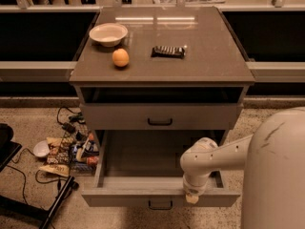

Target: Open middle drawer

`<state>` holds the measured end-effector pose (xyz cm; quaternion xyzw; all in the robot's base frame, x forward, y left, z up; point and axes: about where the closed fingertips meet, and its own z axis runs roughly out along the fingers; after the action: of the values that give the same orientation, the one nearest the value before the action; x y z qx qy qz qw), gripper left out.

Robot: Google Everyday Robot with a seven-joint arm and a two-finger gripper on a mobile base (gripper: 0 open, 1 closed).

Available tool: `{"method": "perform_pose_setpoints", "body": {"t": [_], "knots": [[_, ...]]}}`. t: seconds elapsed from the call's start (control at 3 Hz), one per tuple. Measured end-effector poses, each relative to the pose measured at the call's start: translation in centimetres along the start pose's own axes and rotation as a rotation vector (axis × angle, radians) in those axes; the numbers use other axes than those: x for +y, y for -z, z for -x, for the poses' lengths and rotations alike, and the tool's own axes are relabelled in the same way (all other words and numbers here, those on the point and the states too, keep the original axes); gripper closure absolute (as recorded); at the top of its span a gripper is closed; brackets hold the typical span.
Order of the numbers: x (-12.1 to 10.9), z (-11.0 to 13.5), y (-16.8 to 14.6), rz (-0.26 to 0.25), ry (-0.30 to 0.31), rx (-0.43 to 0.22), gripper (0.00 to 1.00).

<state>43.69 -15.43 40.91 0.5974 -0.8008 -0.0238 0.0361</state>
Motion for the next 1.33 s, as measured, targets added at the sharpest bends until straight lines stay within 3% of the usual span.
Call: {"method": "perform_pose_setpoints", "body": {"t": [0.33, 0.67, 1.0, 1.33], "knots": [[0.09, -0.06, -0.10, 0.002, 0.000, 0.001, 0.51], [0.20, -0.13, -0.23, 0.005, 0.000, 0.003, 0.20], [0.28, -0.19, -0.31, 0.007, 0.000, 0.004, 0.00], [0.30, -0.20, -0.33, 0.008, 0.000, 0.004, 0.00]]}}
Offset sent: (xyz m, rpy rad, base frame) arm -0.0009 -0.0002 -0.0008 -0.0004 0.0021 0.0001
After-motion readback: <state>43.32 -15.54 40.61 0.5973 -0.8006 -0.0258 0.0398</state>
